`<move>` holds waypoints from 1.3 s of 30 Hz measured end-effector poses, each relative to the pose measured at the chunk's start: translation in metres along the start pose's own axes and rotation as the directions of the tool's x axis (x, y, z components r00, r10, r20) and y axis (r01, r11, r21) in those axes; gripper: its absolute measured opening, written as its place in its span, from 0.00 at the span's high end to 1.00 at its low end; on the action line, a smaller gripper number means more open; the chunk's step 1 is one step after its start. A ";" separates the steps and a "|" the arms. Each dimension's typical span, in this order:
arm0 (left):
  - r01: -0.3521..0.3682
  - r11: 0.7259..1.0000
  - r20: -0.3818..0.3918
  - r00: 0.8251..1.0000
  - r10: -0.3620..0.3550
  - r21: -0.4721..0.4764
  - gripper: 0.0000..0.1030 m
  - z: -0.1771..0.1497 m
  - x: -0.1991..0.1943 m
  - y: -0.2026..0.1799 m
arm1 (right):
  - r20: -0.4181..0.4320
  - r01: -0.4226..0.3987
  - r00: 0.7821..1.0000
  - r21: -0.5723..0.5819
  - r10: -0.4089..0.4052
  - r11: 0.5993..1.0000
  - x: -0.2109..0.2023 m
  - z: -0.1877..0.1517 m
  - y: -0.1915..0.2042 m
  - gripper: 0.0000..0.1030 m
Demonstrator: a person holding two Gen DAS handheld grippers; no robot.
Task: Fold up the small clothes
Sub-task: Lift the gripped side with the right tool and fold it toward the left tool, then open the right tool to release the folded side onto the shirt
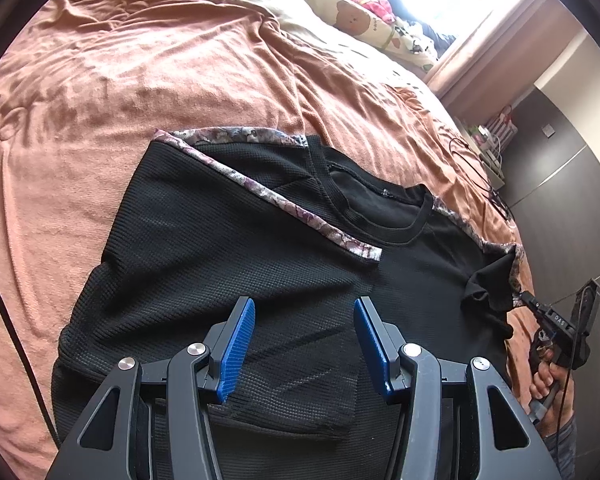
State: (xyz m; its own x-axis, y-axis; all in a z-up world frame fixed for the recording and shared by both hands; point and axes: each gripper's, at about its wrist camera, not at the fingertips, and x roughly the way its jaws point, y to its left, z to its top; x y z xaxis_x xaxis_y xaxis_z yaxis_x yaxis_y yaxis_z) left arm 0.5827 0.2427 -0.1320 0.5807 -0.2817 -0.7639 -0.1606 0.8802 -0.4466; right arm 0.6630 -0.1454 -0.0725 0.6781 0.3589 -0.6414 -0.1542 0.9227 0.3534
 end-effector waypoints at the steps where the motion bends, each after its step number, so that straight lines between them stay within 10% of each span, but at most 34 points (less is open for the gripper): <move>1: 0.001 1.000 0.000 1.000 -0.001 0.000 0.48 0.000 0.000 0.000 | 0.001 -0.012 1.000 -0.009 0.012 1.000 0.003 0.003 0.006 0.99; 16: -0.035 0.999 0.018 0.999 0.035 -0.006 0.48 0.014 0.000 0.009 | 0.083 -0.080 0.993 -0.090 0.088 0.993 0.062 0.057 0.052 0.98; 20: -0.037 0.999 0.018 0.999 0.037 0.002 0.48 0.019 0.003 0.006 | 0.083 -0.106 0.990 -0.075 0.112 0.991 0.060 0.055 0.055 0.22; 21: -0.038 0.999 0.018 0.999 0.037 0.007 0.48 0.020 0.003 0.005 | 0.113 -0.105 0.987 -0.080 0.114 0.991 0.052 0.051 0.057 0.18; 39: 0.057 0.994 -0.037 0.998 -0.053 0.098 0.48 0.026 0.046 -0.081 | 0.049 0.016 0.999 -0.032 -0.014 0.999 -0.011 -0.008 -0.009 0.19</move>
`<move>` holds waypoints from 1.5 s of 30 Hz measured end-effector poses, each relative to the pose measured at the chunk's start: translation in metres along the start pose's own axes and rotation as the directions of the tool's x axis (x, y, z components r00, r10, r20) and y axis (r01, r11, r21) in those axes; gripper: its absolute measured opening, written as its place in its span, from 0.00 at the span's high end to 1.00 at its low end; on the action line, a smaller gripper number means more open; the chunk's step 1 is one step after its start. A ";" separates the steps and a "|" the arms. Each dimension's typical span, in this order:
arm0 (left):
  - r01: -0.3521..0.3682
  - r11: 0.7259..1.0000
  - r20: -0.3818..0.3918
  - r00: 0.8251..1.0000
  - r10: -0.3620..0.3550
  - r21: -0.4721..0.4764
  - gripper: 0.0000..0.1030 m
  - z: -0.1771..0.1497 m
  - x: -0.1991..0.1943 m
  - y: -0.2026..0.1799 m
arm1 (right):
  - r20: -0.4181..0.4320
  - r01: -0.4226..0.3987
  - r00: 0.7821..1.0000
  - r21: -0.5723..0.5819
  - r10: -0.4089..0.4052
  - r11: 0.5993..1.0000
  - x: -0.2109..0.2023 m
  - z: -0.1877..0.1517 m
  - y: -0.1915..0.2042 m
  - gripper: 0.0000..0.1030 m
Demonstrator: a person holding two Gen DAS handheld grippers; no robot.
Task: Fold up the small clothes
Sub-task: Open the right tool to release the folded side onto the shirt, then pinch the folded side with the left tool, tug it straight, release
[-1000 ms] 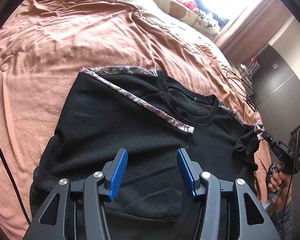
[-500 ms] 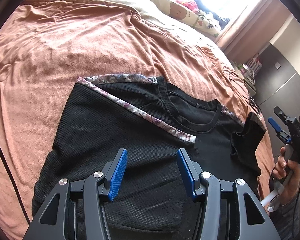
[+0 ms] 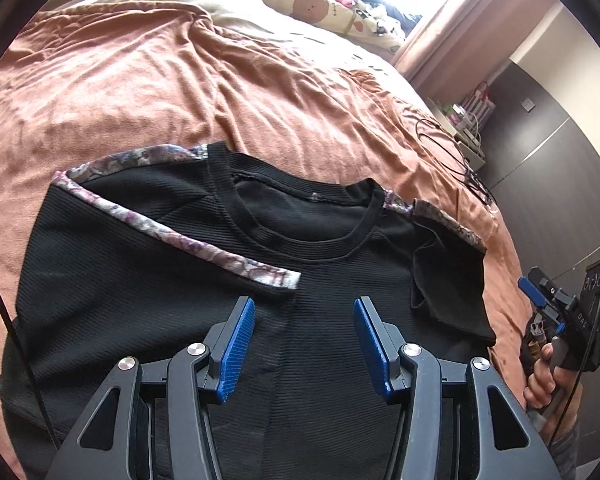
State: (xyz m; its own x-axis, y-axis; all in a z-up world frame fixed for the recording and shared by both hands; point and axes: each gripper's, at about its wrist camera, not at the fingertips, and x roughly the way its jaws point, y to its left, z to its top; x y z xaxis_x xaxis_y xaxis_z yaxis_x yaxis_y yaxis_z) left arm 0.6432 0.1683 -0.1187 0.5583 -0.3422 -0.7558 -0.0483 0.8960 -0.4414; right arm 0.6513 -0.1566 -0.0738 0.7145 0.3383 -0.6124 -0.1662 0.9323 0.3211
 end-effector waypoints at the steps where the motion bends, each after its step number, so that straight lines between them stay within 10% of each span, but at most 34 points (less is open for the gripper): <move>1: 0.009 1.000 -0.005 1.000 -0.009 0.007 0.48 0.000 0.004 -0.007 | -0.006 0.004 1.000 0.000 -0.004 1.000 -0.004 -0.001 -0.002 0.19; 10: 0.068 0.996 -0.065 0.996 -0.064 0.061 0.48 0.004 0.052 -0.067 | -0.048 0.107 0.993 0.014 -0.106 0.994 -0.032 -0.022 -0.032 0.19; 29: 0.094 0.981 -0.207 0.977 -0.058 0.168 0.49 -0.019 0.143 -0.139 | -0.226 0.117 0.967 -0.024 -0.120 0.993 -0.019 -0.054 -0.044 0.56; 31: 0.076 0.980 -0.209 0.977 -0.036 0.184 0.55 -0.023 0.151 -0.141 | -0.227 0.120 0.966 -0.031 -0.124 0.992 -0.015 -0.055 -0.045 0.63; 33: 0.062 0.977 -0.204 0.979 -0.020 0.206 0.85 -0.026 0.153 -0.146 | -0.223 0.125 0.966 -0.031 -0.129 0.992 -0.012 -0.053 -0.045 0.72; 45: 0.144 0.967 -0.191 0.976 -0.104 0.211 0.92 -0.049 0.102 -0.157 | -0.212 0.123 0.968 -0.058 -0.132 0.991 0.008 -0.058 -0.041 0.86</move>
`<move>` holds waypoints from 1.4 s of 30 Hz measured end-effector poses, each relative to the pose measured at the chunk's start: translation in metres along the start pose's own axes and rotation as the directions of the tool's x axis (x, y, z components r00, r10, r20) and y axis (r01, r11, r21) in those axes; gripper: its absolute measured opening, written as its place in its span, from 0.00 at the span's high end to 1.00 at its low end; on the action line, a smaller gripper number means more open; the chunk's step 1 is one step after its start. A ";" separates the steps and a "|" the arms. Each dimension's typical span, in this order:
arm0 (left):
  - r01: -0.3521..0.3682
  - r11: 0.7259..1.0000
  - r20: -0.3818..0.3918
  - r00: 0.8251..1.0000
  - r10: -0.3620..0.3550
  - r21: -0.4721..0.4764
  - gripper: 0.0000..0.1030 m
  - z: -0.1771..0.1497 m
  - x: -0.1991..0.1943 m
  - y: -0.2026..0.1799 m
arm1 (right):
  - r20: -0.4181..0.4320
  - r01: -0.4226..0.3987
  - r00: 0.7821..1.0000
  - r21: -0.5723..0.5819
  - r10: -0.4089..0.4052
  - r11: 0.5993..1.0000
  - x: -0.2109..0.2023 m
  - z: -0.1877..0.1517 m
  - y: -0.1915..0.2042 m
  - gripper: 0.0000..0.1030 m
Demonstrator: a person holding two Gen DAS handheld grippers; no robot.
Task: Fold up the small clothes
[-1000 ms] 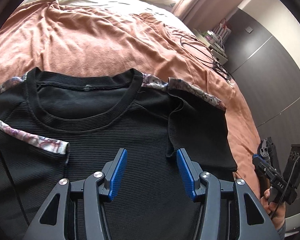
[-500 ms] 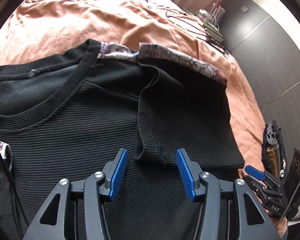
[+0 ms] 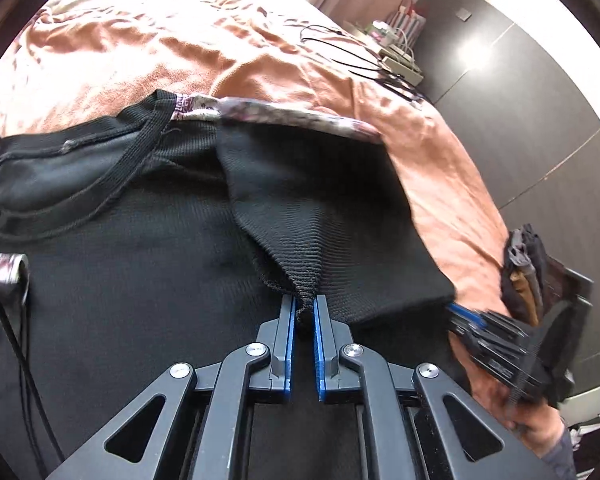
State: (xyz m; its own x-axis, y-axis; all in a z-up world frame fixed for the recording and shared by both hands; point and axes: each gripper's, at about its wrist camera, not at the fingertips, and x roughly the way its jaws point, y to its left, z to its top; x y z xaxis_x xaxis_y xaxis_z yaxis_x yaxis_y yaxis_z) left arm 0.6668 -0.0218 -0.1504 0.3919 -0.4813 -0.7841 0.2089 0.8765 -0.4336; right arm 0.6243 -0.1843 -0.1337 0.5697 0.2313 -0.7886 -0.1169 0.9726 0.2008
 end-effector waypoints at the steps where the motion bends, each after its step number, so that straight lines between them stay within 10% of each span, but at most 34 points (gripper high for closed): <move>1: -0.004 1.000 0.000 1.000 0.004 0.002 0.92 -0.005 -0.004 -0.002 | 0.001 -0.004 1.000 0.008 0.004 1.000 0.000 0.001 -0.001 0.86; 20: -0.029 0.998 -0.093 0.995 0.024 -0.058 0.91 -0.073 -0.010 -0.007 | 0.044 -0.108 0.994 0.131 0.103 0.986 -0.047 -0.004 -0.007 0.84; 24: -0.035 0.998 -0.110 0.994 0.028 -0.057 0.74 -0.071 -0.015 -0.003 | 0.075 -0.135 0.989 0.142 0.125 0.981 -0.049 -0.001 -0.009 0.53; 27: -0.054 0.997 -0.060 0.997 0.050 -0.060 0.53 -0.065 -0.029 0.006 | 0.076 -0.119 0.991 0.129 0.110 0.984 -0.044 0.001 -0.007 0.52; 30: -0.084 0.992 -0.020 0.996 0.082 -0.091 0.52 -0.055 -0.039 0.022 | 0.064 -0.117 0.992 0.135 0.109 0.984 -0.032 0.004 -0.008 0.52; 42: -0.189 0.969 0.015 0.981 0.194 -0.156 0.52 -0.008 -0.025 0.072 | 0.043 -0.072 0.997 0.112 0.068 0.991 -0.007 0.010 -0.004 0.87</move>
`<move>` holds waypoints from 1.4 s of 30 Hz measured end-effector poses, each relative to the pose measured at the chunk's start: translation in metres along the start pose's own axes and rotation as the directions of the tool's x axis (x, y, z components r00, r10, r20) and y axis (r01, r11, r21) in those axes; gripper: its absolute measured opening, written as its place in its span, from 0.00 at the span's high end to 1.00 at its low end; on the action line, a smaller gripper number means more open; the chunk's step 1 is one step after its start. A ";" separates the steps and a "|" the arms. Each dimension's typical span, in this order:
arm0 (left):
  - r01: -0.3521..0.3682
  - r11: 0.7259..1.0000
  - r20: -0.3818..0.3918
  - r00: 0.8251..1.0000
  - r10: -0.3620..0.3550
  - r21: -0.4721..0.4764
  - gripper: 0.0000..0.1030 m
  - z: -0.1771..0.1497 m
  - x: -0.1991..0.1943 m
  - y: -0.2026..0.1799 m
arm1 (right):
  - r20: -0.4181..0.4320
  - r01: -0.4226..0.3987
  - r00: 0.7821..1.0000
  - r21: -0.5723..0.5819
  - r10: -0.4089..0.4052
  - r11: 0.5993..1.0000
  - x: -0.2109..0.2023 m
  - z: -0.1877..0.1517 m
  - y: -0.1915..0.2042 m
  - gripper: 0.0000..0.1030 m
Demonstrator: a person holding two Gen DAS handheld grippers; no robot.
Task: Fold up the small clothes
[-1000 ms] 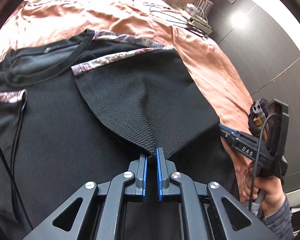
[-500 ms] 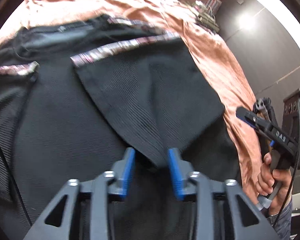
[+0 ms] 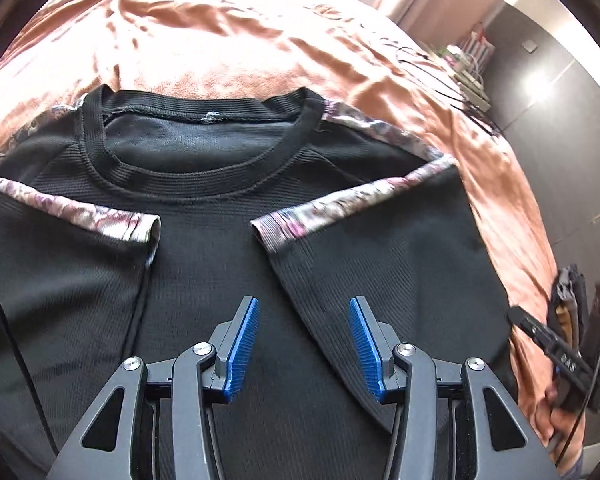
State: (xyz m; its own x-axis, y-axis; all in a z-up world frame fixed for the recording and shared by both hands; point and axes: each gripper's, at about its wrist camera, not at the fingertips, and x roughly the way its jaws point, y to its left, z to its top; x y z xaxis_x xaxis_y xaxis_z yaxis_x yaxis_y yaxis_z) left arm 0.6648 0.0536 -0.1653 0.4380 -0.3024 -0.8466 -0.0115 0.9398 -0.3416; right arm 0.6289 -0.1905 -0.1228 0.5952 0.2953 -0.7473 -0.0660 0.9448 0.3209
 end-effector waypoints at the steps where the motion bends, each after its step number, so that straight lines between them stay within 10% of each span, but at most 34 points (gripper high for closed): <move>1: -0.013 1.000 0.002 1.000 0.013 0.006 0.52 0.004 0.004 0.000 | -0.007 0.012 1.000 -0.005 -0.012 1.000 0.001 -0.001 -0.001 0.88; 19: -0.093 0.995 0.010 0.996 0.093 0.022 0.58 0.044 0.025 0.007 | -0.054 0.007 0.999 0.022 -0.006 1.000 -0.018 -0.022 -0.008 0.87; 22: -0.046 0.998 0.029 0.999 0.045 0.041 0.58 0.041 0.004 0.016 | -0.036 -0.006 0.999 0.031 0.007 1.000 -0.029 -0.025 -0.009 0.69; 24: -0.073 0.996 0.046 0.996 0.071 0.054 0.58 0.042 -0.010 0.026 | -0.019 -0.015 1.000 0.033 0.015 0.999 -0.037 -0.028 -0.008 0.52; 42: -0.294 0.939 0.100 0.944 0.315 -0.180 0.58 0.047 -0.084 0.183 | -0.001 -0.017 1.000 0.065 0.017 0.998 -0.061 -0.045 -0.001 0.51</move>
State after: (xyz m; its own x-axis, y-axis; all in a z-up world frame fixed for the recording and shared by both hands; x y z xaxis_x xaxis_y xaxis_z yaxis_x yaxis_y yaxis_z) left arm 0.6678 0.2588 -0.1376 0.4998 0.0263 -0.8658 -0.3013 0.9424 -0.1453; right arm 0.5567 -0.2032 -0.1040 0.5931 0.3115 -0.7424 -0.0237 0.9285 0.3706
